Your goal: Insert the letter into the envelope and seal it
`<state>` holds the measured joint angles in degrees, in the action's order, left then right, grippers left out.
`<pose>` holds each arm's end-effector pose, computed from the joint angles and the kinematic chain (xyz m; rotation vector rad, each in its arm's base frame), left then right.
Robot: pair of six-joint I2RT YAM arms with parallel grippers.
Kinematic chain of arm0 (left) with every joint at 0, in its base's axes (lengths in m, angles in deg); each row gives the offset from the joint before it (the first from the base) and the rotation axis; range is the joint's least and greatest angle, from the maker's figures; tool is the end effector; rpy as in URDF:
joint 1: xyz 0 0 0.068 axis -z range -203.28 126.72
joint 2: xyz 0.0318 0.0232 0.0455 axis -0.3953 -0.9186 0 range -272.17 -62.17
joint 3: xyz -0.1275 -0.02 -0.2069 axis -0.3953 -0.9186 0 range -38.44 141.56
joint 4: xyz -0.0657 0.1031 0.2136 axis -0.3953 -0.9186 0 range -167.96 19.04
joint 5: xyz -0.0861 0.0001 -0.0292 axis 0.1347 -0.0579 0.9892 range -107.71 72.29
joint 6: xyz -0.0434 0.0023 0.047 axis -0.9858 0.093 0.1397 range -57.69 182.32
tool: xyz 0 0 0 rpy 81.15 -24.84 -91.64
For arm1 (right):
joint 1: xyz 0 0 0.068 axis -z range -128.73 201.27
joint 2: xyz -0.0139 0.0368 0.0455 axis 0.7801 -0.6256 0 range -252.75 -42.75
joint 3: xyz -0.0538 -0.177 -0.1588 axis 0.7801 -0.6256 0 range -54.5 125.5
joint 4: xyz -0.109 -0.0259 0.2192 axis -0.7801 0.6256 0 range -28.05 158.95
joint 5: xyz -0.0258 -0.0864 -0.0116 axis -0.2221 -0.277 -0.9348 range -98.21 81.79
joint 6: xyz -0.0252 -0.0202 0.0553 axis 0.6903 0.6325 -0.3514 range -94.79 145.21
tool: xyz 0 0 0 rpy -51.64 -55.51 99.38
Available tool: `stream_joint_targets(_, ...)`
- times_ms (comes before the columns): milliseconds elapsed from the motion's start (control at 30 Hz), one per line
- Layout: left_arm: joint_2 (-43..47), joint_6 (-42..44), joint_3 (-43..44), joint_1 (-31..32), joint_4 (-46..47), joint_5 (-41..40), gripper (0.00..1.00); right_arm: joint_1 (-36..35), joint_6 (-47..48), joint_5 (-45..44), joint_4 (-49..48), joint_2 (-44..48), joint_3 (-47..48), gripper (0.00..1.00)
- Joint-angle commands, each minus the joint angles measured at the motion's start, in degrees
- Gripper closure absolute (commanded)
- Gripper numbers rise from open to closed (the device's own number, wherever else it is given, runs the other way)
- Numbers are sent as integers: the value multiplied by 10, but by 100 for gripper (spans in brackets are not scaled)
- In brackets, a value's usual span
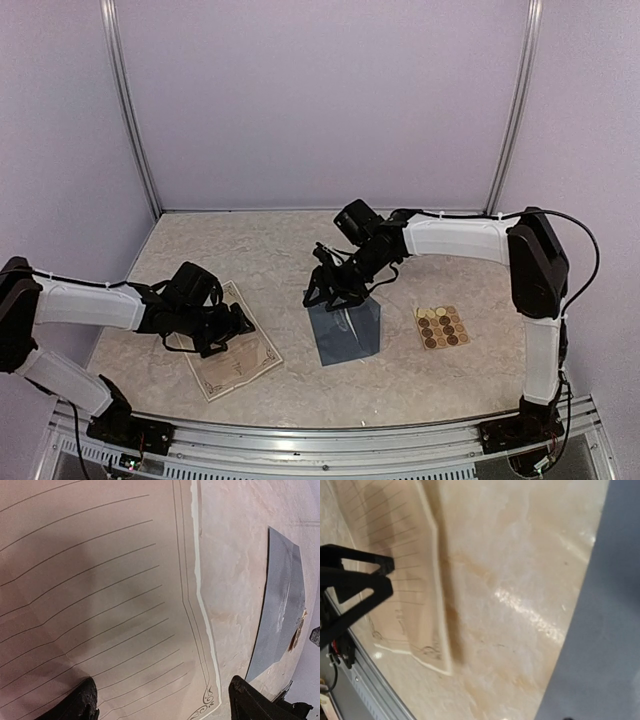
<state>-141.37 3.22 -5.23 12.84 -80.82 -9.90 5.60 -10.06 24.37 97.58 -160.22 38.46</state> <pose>0.1957 -0.1513 0.1187 -0.4894 2.6975 -0.7481 0.2733 0.3180 0.1804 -0.4865 2.8588 1.1432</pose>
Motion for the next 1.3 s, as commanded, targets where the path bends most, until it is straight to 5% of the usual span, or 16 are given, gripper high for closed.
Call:
stream_joint_targets(0,-34,-35,5,28,71,19,14,-10,-6,19,-15,-15,13,34)
stream_joint_targets(500,-150,-73,96,92,141,30,14,-15,3,47,-32,-47,-13,37)
stream_joint_targets(767,-64,-41,137,67,63,-17,13,-14,-3,25,-31,-31,-28,37)
stream_joint_targets(1267,13,16,20,-17,39,-10,12,-15,-14,38,-30,-38,-49,35)
